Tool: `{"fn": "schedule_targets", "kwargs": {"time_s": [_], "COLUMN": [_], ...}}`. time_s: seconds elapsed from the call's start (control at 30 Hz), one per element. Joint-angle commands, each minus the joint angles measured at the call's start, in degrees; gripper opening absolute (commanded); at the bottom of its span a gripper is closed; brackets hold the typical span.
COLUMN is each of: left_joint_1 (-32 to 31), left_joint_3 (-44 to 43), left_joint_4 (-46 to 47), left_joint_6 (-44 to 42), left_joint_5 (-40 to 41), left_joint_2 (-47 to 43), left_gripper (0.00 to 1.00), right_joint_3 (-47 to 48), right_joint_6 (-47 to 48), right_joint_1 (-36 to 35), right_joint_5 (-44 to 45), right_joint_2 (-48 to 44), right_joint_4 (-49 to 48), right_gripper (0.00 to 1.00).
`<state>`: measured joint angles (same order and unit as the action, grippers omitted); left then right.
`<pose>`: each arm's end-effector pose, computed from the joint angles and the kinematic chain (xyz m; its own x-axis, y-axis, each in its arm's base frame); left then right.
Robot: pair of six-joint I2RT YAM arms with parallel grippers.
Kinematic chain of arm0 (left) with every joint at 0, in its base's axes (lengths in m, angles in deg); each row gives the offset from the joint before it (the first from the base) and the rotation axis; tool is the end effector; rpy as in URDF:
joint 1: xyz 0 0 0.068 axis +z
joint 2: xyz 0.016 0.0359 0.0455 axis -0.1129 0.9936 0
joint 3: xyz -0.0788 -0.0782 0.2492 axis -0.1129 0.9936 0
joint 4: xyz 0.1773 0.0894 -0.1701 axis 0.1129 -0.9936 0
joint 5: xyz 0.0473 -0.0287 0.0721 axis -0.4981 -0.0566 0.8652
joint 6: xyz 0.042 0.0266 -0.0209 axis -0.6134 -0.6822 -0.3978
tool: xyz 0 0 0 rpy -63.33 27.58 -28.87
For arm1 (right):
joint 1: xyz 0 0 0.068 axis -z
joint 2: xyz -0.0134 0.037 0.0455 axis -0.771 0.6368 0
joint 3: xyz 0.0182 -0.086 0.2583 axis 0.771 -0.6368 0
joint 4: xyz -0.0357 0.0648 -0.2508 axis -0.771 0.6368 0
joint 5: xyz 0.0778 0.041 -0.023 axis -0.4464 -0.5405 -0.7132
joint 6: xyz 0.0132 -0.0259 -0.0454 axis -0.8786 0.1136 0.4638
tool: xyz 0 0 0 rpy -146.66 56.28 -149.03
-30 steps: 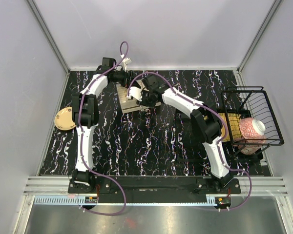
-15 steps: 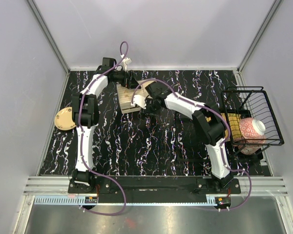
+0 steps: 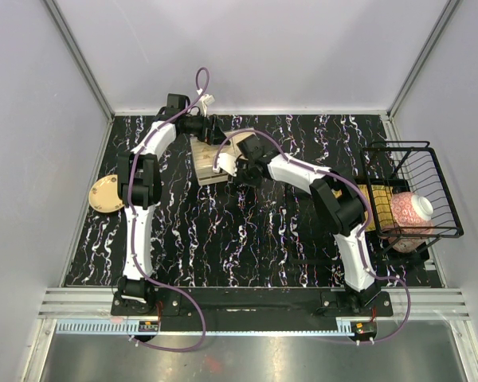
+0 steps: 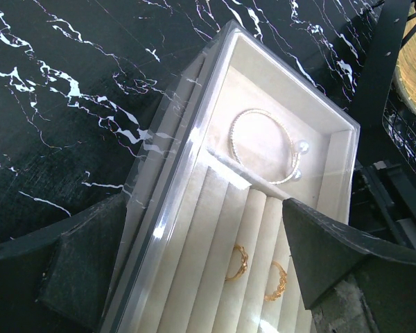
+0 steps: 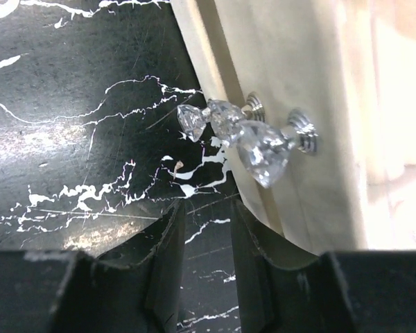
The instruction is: Organize the mixed jewelry
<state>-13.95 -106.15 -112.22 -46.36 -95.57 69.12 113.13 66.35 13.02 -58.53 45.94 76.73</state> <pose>0.5299 -0.0999 0.1943 -0.6280 0.1389 -0.7657 0.7336 0.4341 -0.5230 0.3721 0.2926 0.1720 0.1088 -0.8683 -0.4840 -0.9288 0.0847 -0.3607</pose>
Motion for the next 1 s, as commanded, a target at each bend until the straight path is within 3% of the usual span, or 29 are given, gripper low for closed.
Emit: {"fn": "schedule_targets", "kwargs": {"time_s": [0.0,0.4,0.97], "left_joint_1": [-0.45,-0.45,-0.36], "left_joint_3": [-0.74,-0.47,-0.21], "left_joint_4": [-0.39,-0.48,-0.48], "left_joint_6": [0.81,0.73,0.72], "left_joint_5": [-1.07,-1.24,-0.98], "left_joint_2": [-2.48,-2.21,-2.13], "left_gripper": [0.96,0.96,0.96], "right_joint_3": [-0.55,-1.43,3.76], "right_joint_6": [-0.80,-1.42,-3.17], "right_joint_1": [0.34,0.34,0.25], "right_joint_5": [-0.15,-1.56,6.17], "right_joint_2": [1.17,1.17,6.45], "right_joint_4": [-2.94,-2.41,-7.51], "right_gripper": [0.38,0.36,0.36]}}
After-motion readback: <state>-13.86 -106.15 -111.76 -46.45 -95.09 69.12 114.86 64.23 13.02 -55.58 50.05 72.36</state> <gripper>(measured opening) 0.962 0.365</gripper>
